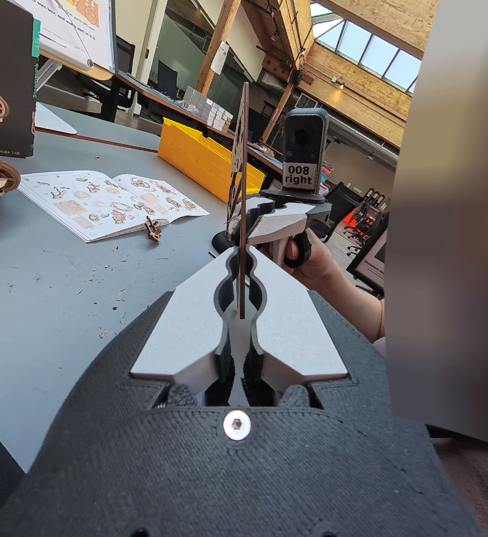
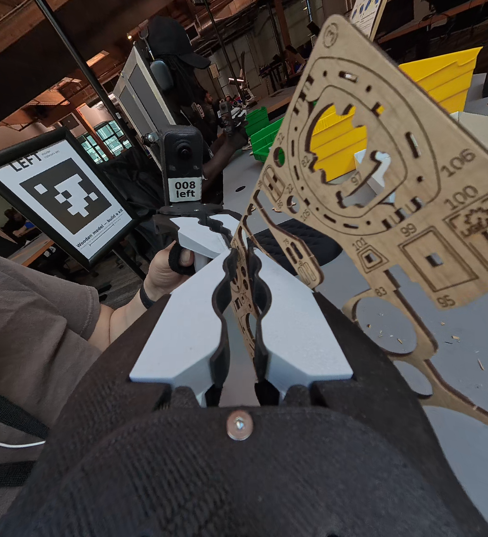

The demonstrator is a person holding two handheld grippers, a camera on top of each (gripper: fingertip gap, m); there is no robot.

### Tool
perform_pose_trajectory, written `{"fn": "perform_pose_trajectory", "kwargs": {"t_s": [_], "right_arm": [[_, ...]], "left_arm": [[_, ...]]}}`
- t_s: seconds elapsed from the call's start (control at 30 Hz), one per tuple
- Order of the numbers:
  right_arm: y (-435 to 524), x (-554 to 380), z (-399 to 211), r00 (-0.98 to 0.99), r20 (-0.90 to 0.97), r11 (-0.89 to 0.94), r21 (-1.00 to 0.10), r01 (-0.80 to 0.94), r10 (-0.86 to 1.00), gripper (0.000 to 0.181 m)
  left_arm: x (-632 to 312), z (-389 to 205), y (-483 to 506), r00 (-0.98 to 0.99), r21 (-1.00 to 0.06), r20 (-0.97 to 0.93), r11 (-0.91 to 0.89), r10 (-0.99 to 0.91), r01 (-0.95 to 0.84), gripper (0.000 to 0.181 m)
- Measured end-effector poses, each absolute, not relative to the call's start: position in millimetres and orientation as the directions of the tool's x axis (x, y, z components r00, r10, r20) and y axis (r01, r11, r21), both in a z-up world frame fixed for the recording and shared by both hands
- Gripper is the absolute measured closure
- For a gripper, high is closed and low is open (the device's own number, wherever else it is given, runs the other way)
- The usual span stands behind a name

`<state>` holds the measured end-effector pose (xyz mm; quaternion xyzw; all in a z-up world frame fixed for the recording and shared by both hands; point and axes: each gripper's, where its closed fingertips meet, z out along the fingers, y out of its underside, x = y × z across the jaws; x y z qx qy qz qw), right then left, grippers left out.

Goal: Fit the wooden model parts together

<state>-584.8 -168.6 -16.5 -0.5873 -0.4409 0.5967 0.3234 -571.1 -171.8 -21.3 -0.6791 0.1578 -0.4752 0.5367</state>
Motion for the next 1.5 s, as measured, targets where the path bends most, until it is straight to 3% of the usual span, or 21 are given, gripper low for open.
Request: {"fn": "perform_pose_trajectory", "kwargs": {"t_s": [0.23, 0.37, 0.53, 1.13, 1.5], "right_arm": [[-163, -588, -22, -0.106, -0.524, -0.511, -0.850, 0.130, 0.845, 0.167], [-158, -590, -22, -0.081, -0.536, -0.525, -0.842, 0.121, 0.841, 0.175], [-158, -591, -24, -0.076, -0.540, -0.527, -0.838, 0.140, 0.838, 0.168], [-157, -590, -27, -0.072, -0.580, -0.569, -0.812, 0.130, 0.812, 0.172], [-156, -589, -27, -0.063, -0.545, -0.537, -0.836, 0.115, 0.836, 0.172]], "left_arm": [[-575, -27, -165, 0.541, -0.881, 0.474, -0.378, -0.695, 0.286, 0.181], [-575, -26, -164, 0.557, -0.888, 0.459, -0.367, -0.692, 0.276, 0.181], [-576, -29, -162, 0.585, -0.899, 0.436, -0.358, -0.684, 0.252, 0.181], [-571, -30, -165, 0.619, -0.923, 0.375, -0.343, -0.690, 0.177, 0.175], [-575, -30, -164, 0.623, -0.922, 0.373, -0.350, -0.687, 0.166, 0.181]]}}
